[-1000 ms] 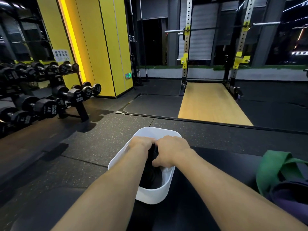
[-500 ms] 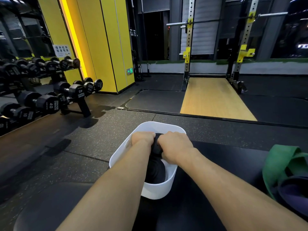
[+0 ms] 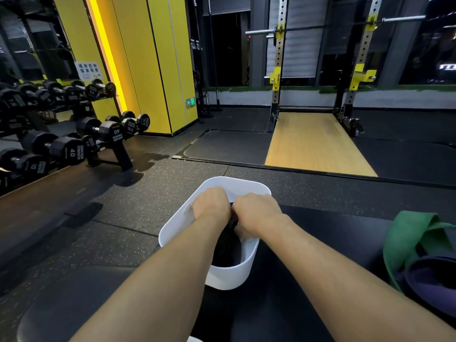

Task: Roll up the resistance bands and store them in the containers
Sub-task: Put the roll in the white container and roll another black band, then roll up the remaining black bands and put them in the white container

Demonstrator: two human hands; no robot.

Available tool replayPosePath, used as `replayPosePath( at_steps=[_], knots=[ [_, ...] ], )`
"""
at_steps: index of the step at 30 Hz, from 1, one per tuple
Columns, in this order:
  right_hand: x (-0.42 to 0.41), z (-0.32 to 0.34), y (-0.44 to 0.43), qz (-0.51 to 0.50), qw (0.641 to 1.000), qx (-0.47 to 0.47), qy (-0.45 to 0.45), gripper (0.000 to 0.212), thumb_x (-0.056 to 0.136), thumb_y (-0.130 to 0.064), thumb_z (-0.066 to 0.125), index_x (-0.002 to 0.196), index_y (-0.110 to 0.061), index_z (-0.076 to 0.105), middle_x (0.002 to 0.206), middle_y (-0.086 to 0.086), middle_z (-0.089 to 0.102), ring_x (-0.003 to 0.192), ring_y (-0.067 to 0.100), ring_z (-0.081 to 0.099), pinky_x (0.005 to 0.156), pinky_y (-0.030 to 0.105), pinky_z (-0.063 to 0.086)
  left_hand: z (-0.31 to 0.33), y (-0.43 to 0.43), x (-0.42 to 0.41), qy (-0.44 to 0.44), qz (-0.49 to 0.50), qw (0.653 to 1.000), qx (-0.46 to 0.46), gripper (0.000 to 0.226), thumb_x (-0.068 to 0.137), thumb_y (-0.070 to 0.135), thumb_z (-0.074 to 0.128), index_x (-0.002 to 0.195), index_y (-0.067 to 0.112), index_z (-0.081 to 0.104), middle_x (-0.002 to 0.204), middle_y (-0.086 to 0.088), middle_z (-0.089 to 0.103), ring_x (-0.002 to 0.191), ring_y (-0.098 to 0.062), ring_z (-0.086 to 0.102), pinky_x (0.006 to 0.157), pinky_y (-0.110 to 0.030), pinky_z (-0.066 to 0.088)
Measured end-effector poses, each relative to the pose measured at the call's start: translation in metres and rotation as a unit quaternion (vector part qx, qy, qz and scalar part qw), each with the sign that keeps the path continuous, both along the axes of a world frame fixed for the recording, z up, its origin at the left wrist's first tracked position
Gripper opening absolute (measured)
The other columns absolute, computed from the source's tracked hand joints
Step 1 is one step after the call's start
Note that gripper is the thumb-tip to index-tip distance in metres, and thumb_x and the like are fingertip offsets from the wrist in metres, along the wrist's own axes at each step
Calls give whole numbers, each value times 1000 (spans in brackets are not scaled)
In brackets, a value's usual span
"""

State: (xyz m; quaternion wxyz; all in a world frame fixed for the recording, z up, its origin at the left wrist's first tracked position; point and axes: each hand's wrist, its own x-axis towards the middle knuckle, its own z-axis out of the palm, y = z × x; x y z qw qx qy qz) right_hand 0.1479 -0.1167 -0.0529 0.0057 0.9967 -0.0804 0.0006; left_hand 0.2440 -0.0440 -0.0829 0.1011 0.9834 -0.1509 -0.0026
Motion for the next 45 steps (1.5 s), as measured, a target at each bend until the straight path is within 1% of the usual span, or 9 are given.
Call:
replayPosePath(
  at_steps=[6, 12, 15, 19, 21, 27, 35, 38, 45],
  knots=[
    [3, 3, -3, -11, 999, 44, 19, 12, 85, -28, 69, 93, -25, 61, 84, -3, 53, 83, 24, 52, 69, 31, 41, 1, 5, 5, -3, -45, 998, 32, 26, 96, 9, 58, 122, 10, 64, 124, -9, 70, 116, -32, 65, 90, -40, 52],
    [-4, 1, -4, 1, 1000, 26, -5, 10, 94, -23, 54, 85, -22, 57, 69, -7, 44, 83, 22, 47, 81, 31, 28, 4, 10, 7, 36, -93, 992, 75, 3, 97, 17, 58, 99, 17, 60, 119, -10, 69, 109, -36, 64, 94, -55, 56],
    [-6, 2, -4, -7, 999, 46, -15, 12, 95, -22, 52, 94, -19, 64, 75, -4, 50, 85, 24, 48, 80, 31, 32, 8, 14, 3, 30, -84, 994, 58, 15, 96, 12, 59, 111, 14, 62, 110, -6, 63, 110, -33, 64, 88, -45, 55],
    [-13, 11, 1, -31, 995, 99, -15, 23, 93, -21, 54, 110, -17, 71, 101, 5, 66, 88, 28, 57, 71, 31, 42, 15, 21, 1, 27, -66, 997, 8, 12, 90, 13, 64, 81, 17, 57, 90, -5, 68, 89, -29, 63, 79, -39, 57],
    [-18, 14, 2, -34, 992, 117, -14, 23, 93, -19, 54, 108, -18, 71, 107, 6, 69, 93, 29, 62, 70, 32, 44, 21, 25, -5, 20, -64, 998, -7, 4, 88, 16, 67, 85, 15, 68, 79, -2, 64, 84, -27, 64, 71, -33, 52],
    [-62, 41, 10, -35, 992, 114, -31, 24, 93, -17, 52, 104, -23, 73, 104, 4, 70, 92, 29, 64, 71, 33, 48, 44, 38, -46, 17, -87, 994, -71, 17, 92, 18, 61, 89, 18, 78, 83, -1, 70, 81, -25, 63, 66, -28, 42],
    [-154, 64, 16, -78, 987, 120, -68, 32, 93, -18, 47, 121, -22, 62, 116, 7, 68, 101, 32, 62, 77, 38, 49, 80, 53, -132, 33, -141, 982, -118, 19, 93, 16, 55, 80, 21, 69, 76, 1, 68, 74, -27, 65, 57, -27, 42],
    [-196, 69, 12, -106, 984, 122, -81, 20, 92, -20, 48, 111, -20, 55, 109, 6, 67, 96, 33, 60, 74, 40, 47, 87, 54, -174, 4, -167, 981, -96, 20, 98, 22, 51, 93, 23, 70, 94, -1, 74, 88, -29, 67, 71, -33, 53],
    [-299, 65, -7, -150, 977, 124, -90, 42, 95, -31, 55, 136, -21, 50, 130, 1, 62, 117, 31, 60, 93, 47, 52, 82, 38, -273, 20, -253, 960, -116, 37, 101, 32, 55, 136, 25, 63, 129, 2, 68, 118, -23, 64, 96, -37, 53]
  ],
)
